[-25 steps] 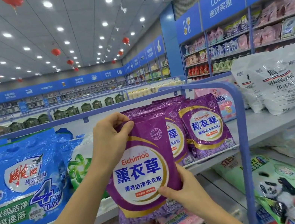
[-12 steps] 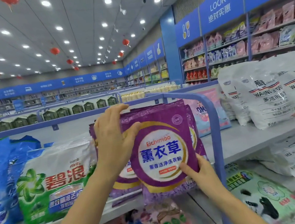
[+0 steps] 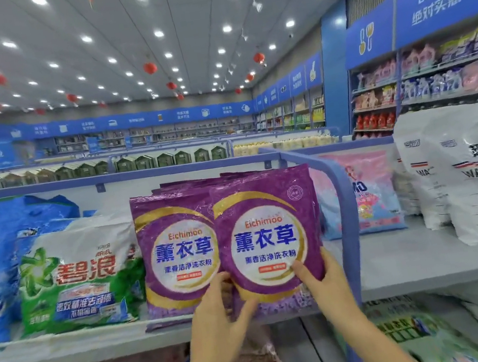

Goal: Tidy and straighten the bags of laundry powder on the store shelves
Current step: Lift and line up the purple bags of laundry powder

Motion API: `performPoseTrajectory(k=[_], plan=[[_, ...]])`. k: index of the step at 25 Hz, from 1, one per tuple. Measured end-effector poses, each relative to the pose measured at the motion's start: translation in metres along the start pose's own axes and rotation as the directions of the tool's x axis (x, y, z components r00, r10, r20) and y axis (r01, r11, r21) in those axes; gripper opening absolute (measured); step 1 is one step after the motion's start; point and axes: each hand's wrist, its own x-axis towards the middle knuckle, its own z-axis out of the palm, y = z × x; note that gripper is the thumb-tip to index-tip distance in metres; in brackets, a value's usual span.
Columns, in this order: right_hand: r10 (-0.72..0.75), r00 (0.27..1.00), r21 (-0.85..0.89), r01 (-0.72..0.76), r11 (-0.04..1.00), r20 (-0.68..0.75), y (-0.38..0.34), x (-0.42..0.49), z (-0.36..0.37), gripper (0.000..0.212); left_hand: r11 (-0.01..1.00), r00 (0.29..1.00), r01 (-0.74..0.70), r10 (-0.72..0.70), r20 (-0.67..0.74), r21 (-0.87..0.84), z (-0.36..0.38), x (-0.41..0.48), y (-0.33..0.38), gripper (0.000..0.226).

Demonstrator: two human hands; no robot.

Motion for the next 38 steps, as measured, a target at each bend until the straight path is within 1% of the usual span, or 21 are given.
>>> performPoseTrajectory(k=[2,3,4,5,7,9,11,13,14,15,16,17,19,21,25,29,34,36,38], plan=[[-0.018,1.0,-0.045,0.017,0.999,-0.006,0.002,0.006,0.015,0.076,0.997,0.999,0.003,-0.001,-0.036,0.071,-0.004,0.002,-0.006,0.069],[-0.024,1.0,-0.06,0.023,0.998,-0.01,0.002,0.009,0.018,0.085,0.991,0.999,-0.002,0.007,-0.033,0.133,-0.004,0.003,-0.008,0.075],[-0.031,0.999,-0.062,0.031,0.998,-0.009,0.001,0.011,0.018,0.088,0.98,1.0,-0.008,0.013,-0.024,0.197,-0.002,0.005,-0.01,0.079],[-0.037,0.999,-0.06,0.036,0.998,-0.008,-0.001,0.013,0.016,0.087,0.969,0.999,-0.02,0.026,-0.019,0.247,0.003,0.007,-0.01,0.081],[-0.044,0.999,-0.05,0.043,0.998,-0.032,-0.005,0.021,0.009,0.075,0.954,0.999,-0.032,0.035,-0.005,0.299,0.014,0.016,-0.007,0.082],[-0.05,0.997,-0.051,0.046,0.998,-0.062,-0.009,0.03,0.006,0.061,0.949,1.0,0.004,-0.007,0.009,0.315,0.024,0.029,0.0,0.082],[-0.051,0.997,-0.098,0.044,0.994,-0.062,-0.01,0.033,0.005,0.056,0.949,0.999,0.045,-0.051,0.011,0.311,0.028,0.036,0.004,0.083],[-0.034,0.999,-0.112,0.031,0.993,-0.019,-0.007,0.028,0.002,0.054,0.955,0.998,0.061,-0.068,0.015,0.291,0.03,0.034,0.002,0.084],[-0.03,0.999,-0.101,0.031,0.994,0.012,-0.004,0.021,0.0,0.057,0.953,0.997,0.058,-0.069,0.027,0.298,0.029,0.031,0.0,0.084],[-0.044,0.998,-0.108,0.048,0.993,0.041,0.0,0.013,-0.003,0.064,0.95,0.997,0.05,-0.066,0.044,0.308,0.028,0.026,-0.002,0.084],[-0.061,0.996,-0.137,0.069,0.988,0.063,0.003,0.005,-0.007,0.071,0.952,0.996,0.039,-0.061,0.063,0.304,0.028,0.022,-0.003,0.083],[-0.078,0.995,-0.185,0.088,0.979,0.061,0.006,-0.001,-0.012,0.073,0.958,0.996,0.023,-0.047,0.077,0.287,0.03,0.018,-0.002,0.083],[-0.133,0.991,-0.307,0.124,0.944,-0.01,0.011,-0.007,-0.017,0.071,0.966,0.995,-0.009,-0.017,0.098,0.259,0.034,0.013,0.0,0.083],[-0.175,0.982,-0.376,0.136,0.917,-0.072,0.015,-0.009,-0.013,0.071,0.965,0.994,-0.009,-0.019,0.107,0.262,0.035,0.016,-0.001,0.085],[-0.142,0.979,-0.391,0.076,0.917,-0.144,0.025,-0.003,-0.002,0.075,0.951,0.989,0.005,-0.05,0.138,0.309,0.04,0.027,-0.005,0.085],[-0.107,0.983,-0.395,0.039,0.918,-0.152,0.029,0.005,-0.002,0.074,0.932,0.99,0.023,-0.07,0.12,0.361,0.051,0.037,-0.003,0.083],[-0.063,0.992,-0.424,0.009,0.906,-0.113,0.027,0.018,-0.003,0.074,0.922,0.991,0.044,-0.088,0.098,0.384,0.054,0.045,0.001,0.08],[-0.017,0.997,-0.48,-0.023,0.877,-0.078,0.027,0.019,-0.007,0.075,0.932,0.985,0.053,-0.109,0.137,0.358,0.05,0.045,0.002,0.08],[0.033,0.999,-0.521,-0.032,0.853,-0.007,0.024,0.015,-0.012,0.076,0.938,0.972,0.047,-0.122,0.199,0.344,0.043,0.042,0.003,0.075]])
